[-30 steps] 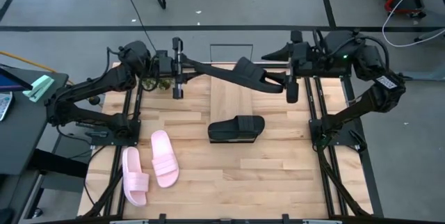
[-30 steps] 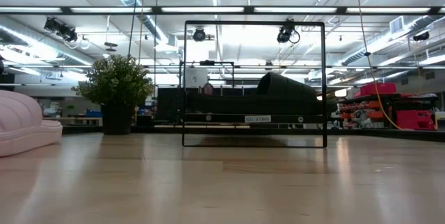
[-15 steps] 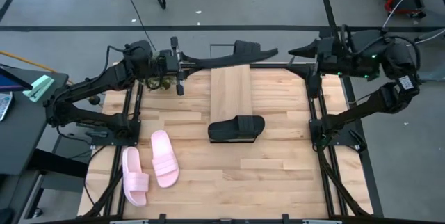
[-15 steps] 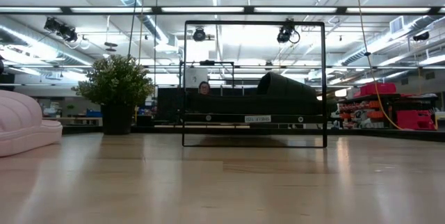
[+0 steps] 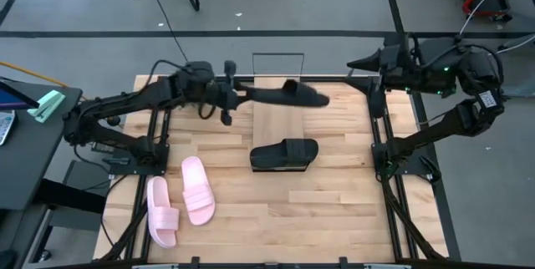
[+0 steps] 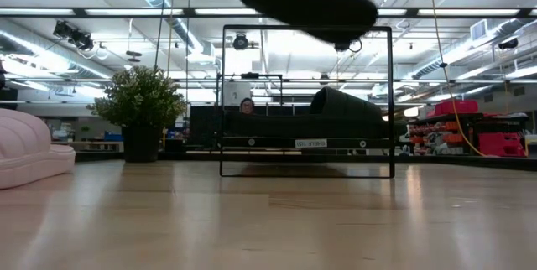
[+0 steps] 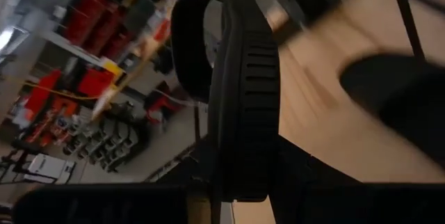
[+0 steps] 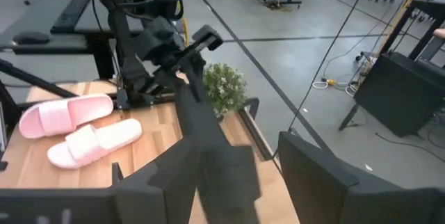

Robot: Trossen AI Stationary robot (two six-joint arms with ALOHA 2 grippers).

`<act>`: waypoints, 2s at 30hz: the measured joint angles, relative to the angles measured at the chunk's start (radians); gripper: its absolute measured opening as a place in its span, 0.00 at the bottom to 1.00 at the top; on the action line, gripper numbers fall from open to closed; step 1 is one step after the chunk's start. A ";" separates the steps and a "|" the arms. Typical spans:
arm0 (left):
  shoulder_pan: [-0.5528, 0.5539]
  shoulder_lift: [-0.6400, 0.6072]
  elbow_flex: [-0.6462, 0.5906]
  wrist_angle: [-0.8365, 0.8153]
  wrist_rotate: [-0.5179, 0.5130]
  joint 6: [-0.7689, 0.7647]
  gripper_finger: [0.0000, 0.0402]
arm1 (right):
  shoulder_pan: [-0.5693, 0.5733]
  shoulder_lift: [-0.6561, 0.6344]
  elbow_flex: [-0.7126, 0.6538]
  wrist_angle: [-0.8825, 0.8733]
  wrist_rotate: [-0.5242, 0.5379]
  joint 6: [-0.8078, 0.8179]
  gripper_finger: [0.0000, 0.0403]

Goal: Pick and place slides into the shelf
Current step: Put the black slipper on the shelf

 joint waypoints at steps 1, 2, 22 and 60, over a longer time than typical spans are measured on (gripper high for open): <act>-0.003 0.011 0.000 -0.015 -0.012 0.011 0.21 | 0.000 0.001 0.000 -0.007 0.000 0.000 0.50; -0.006 0.021 0.000 -0.018 -0.025 0.015 0.21 | 0.000 0.004 0.000 -0.013 0.000 0.000 0.50; -0.084 0.129 -0.224 0.262 -0.197 0.368 0.21 | -0.001 0.032 0.000 -0.028 0.001 -0.003 0.46; -0.057 0.163 -0.610 0.739 -0.071 0.449 0.20 | -0.011 0.106 0.000 -0.027 0.050 0.096 0.40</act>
